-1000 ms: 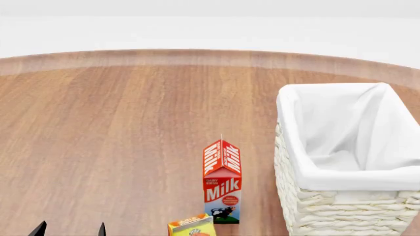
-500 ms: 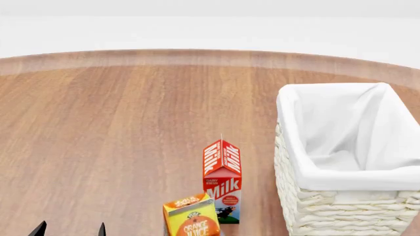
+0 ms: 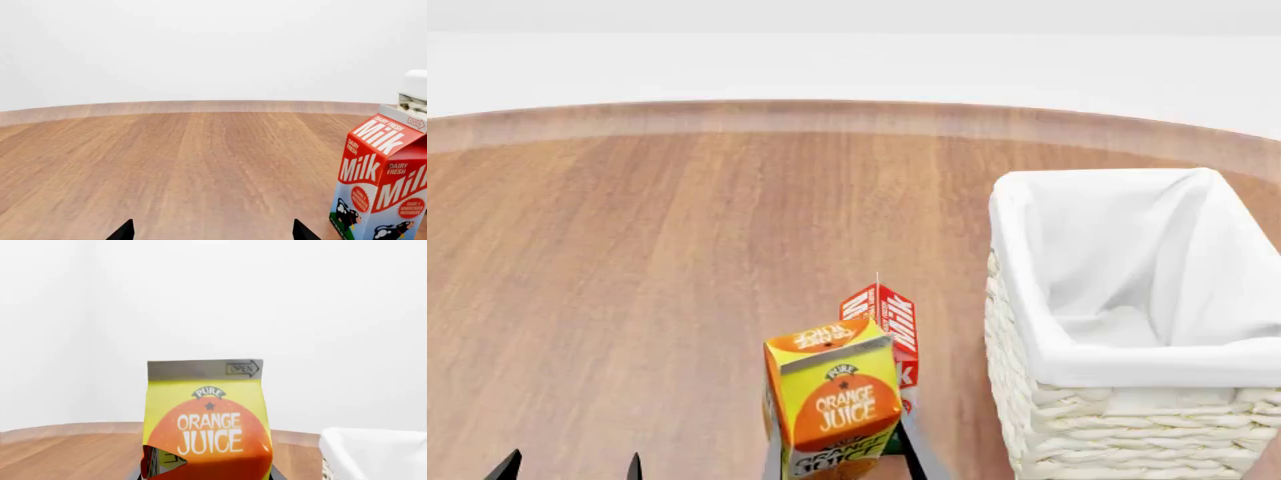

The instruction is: Pick up the orange juice, and put it in the basket.

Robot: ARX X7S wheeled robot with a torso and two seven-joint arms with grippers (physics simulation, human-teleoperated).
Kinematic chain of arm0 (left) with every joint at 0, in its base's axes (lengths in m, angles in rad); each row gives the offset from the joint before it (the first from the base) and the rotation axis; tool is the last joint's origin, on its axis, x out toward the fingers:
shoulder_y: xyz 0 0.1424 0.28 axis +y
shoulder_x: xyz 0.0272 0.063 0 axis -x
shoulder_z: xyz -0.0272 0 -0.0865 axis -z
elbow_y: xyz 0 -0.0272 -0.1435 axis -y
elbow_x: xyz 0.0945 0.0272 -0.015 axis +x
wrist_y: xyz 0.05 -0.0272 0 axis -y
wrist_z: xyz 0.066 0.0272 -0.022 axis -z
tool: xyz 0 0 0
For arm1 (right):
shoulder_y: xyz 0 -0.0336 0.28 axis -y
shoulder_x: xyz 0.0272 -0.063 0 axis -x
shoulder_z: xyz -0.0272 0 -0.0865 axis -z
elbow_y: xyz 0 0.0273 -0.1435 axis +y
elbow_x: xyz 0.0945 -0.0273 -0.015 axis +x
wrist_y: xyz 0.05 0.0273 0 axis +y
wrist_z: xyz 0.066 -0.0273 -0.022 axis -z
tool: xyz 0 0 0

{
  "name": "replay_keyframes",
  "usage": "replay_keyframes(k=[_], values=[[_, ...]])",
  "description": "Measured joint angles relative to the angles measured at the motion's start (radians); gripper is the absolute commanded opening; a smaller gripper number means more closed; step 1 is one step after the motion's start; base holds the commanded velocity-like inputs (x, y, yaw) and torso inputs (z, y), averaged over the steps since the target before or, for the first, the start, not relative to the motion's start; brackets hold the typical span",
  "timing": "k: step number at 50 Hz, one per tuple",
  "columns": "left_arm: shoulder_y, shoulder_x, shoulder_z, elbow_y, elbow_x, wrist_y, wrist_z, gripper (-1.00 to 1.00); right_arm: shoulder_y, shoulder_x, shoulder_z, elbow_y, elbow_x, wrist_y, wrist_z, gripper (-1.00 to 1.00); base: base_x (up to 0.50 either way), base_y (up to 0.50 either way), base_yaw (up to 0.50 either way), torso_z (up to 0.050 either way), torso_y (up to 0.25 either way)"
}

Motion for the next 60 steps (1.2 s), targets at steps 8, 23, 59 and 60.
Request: replay_keyframes(k=[8, 23, 59, 60], values=[[-0.001, -0.002, 0.002, 0.000, -0.002, 0.001, -0.002, 1.00, 0.021, 0.015, 0.017, -0.107, 0.006, 0.077, 0.020, -1.00, 0.00, 0.00, 0.00, 0.000, 0.001], [-0.002, -0.005, 0.007, -0.001, -0.005, 0.002, -0.006, 1.00, 0.086, 0.033, 0.079, -0.242, 0.039, 0.210, 0.055, -1.00, 0.00, 0.00, 0.00, 0.000, 0.000], [-0.005, -0.012, 0.017, -0.002, -0.012, 0.006, -0.014, 1.00, 0.309, 0.069, 0.270, -0.375, 0.158, 0.525, 0.124, -1.00, 0.00, 0.00, 0.00, 0.000, 0.001], [-0.005, -0.012, 0.017, -0.002, -0.012, 0.006, -0.014, 1.00, 0.314, 0.070, 0.275, -0.372, 0.160, 0.527, 0.125, -1.00, 0.00, 0.00, 0.00, 0.000, 0.000]])
